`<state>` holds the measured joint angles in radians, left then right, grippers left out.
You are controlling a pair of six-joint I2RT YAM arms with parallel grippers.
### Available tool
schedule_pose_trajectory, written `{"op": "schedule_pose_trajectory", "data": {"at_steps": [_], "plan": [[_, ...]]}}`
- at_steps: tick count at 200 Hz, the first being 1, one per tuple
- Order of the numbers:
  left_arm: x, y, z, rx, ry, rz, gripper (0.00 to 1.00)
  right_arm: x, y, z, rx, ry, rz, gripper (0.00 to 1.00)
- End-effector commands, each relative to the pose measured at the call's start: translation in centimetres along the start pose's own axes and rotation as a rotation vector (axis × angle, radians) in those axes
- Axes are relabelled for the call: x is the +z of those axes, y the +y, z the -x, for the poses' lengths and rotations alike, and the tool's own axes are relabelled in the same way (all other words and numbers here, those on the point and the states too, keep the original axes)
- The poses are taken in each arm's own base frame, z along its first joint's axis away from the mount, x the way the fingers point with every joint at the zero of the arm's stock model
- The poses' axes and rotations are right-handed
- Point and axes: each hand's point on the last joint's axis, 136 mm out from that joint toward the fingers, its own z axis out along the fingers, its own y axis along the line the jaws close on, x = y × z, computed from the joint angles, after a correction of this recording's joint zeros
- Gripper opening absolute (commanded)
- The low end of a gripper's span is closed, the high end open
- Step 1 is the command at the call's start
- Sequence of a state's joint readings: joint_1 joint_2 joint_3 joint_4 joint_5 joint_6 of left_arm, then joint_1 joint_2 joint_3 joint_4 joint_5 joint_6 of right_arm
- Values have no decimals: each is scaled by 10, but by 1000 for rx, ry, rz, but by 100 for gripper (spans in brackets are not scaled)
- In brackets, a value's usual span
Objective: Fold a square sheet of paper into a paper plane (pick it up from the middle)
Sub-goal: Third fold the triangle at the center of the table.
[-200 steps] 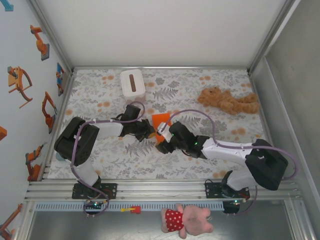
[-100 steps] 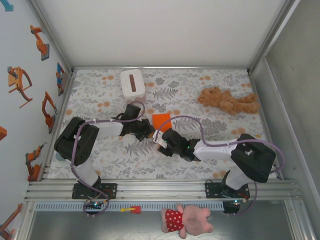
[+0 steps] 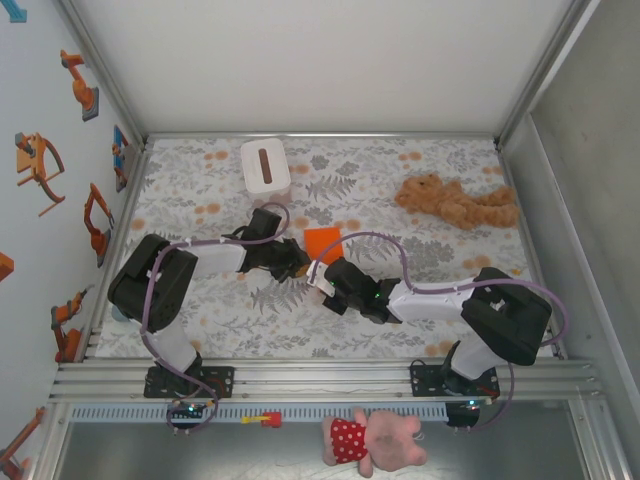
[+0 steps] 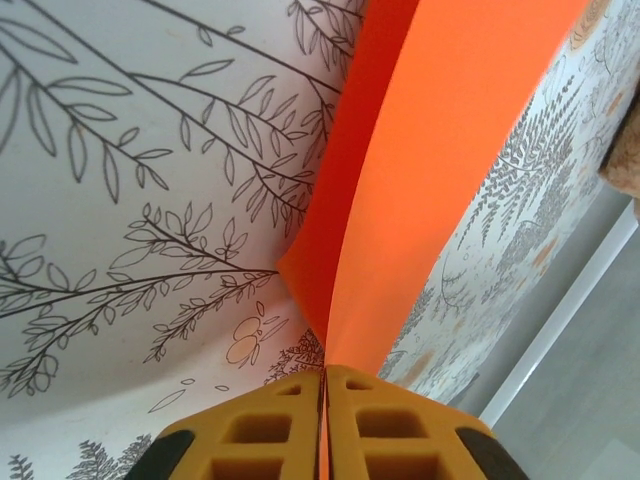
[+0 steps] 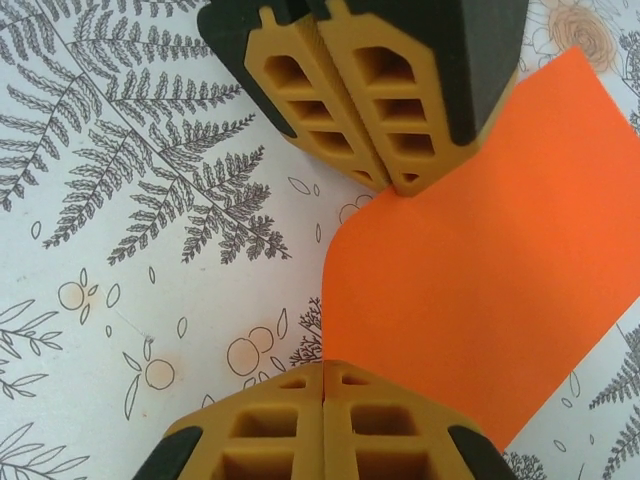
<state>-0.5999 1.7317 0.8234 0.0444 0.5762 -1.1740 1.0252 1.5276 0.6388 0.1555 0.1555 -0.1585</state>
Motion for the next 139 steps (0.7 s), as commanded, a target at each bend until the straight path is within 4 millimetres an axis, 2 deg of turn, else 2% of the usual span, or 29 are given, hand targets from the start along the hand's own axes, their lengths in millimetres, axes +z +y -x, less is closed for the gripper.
{"op": "schedule_pose_trajectory", "data": {"at_steps": [1, 25, 43, 63, 83, 120, 139], "plan": [[-17, -9, 2, 7, -23, -9, 20, -1, 3, 8, 25, -31, 23, 0], [-38, -5, 14, 32, -96, 28, 30, -2, 8, 8, 74, -25, 73, 0], [-52, -14, 17, 87, -140, 30, 35, -3, 11, 10, 132, -23, 121, 0], [-55, -28, 20, 131, -151, 1, 36, -2, 14, 13, 201, -20, 168, 0], [-47, -31, 23, 142, -135, 2, 33, -1, 17, 16, 268, -22, 218, 0], [-17, -34, 29, 163, -63, 28, 24, -1, 20, 23, 351, -43, 280, 0], [-3, -30, 31, 163, -37, 63, 19, -1, 20, 24, 388, -45, 300, 0]]}}
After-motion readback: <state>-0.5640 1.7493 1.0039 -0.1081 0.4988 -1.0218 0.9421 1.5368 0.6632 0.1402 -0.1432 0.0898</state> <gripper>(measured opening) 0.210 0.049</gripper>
